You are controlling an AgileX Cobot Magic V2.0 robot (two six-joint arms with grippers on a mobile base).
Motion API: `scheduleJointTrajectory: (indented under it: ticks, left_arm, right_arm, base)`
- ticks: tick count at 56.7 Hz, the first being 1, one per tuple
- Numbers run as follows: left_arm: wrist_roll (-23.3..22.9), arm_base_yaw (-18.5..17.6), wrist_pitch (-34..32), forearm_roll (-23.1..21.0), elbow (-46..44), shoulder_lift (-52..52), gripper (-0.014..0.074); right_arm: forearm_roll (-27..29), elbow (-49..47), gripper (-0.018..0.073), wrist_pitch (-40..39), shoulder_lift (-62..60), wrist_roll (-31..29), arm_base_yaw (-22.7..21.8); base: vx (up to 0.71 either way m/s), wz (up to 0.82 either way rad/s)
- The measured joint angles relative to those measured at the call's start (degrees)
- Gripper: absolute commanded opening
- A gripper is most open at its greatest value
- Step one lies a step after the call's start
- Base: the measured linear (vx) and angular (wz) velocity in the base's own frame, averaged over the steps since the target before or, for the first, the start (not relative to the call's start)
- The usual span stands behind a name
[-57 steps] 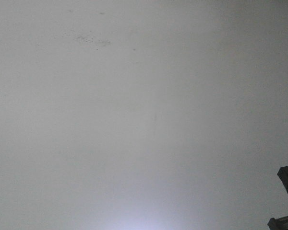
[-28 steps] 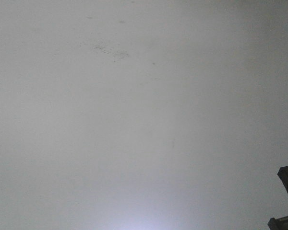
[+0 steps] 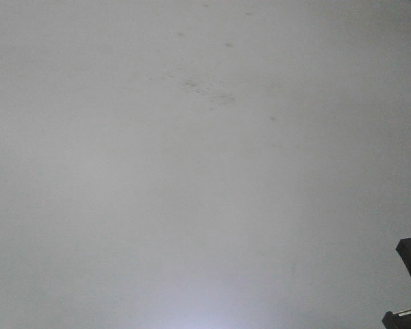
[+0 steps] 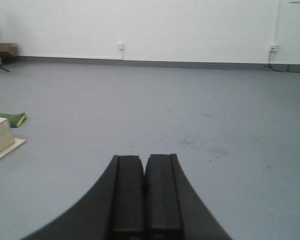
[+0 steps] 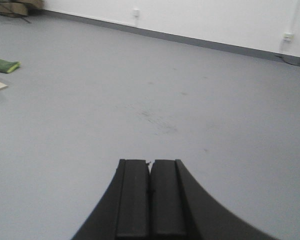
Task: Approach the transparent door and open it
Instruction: 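Drive the base across the grey floor toward the wooden platform, then drive up to the white-framed glass sliding door and stop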
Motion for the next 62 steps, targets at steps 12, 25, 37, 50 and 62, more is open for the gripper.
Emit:
scheduleJointTrajectory:
  ticks: [12,25,37,50,62]
  left_arm:
    - [0.04,0.0,0.0,0.0,0.0,0.0,-0.0006]
    - [0.04,0.0,0.0,0.0,0.0,0.0,-0.0006]
    - [0.04,0.0,0.0,0.0,0.0,0.0,-0.0006]
    - [0.04,0.0,0.0,0.0,0.0,0.0,-0.0006]
    - [0.04,-0.08,0.0,0.0,0.0,0.0,-0.0006]
  right_arm:
    - [0.0,0.0,-0.0001,0.0,0.0,0.0,0.0]
    - [0.0,0.0,-0.0001,0.0,0.0,0.0,0.0]
    - [0.0,0.0,-0.0001,0.0,0.0,0.0,0.0]
    - [0.0,0.0,-0.0001,0.0,0.0,0.0,0.0]
    - [0.0,0.0,-0.0001,0.0,0.0,0.0,0.0]
  base:
    - [0.54,0.6]
    - [0.56,0.63]
    - [0.58,0.61]
    - [0.58,0.58]
    - [0.55,0.6]
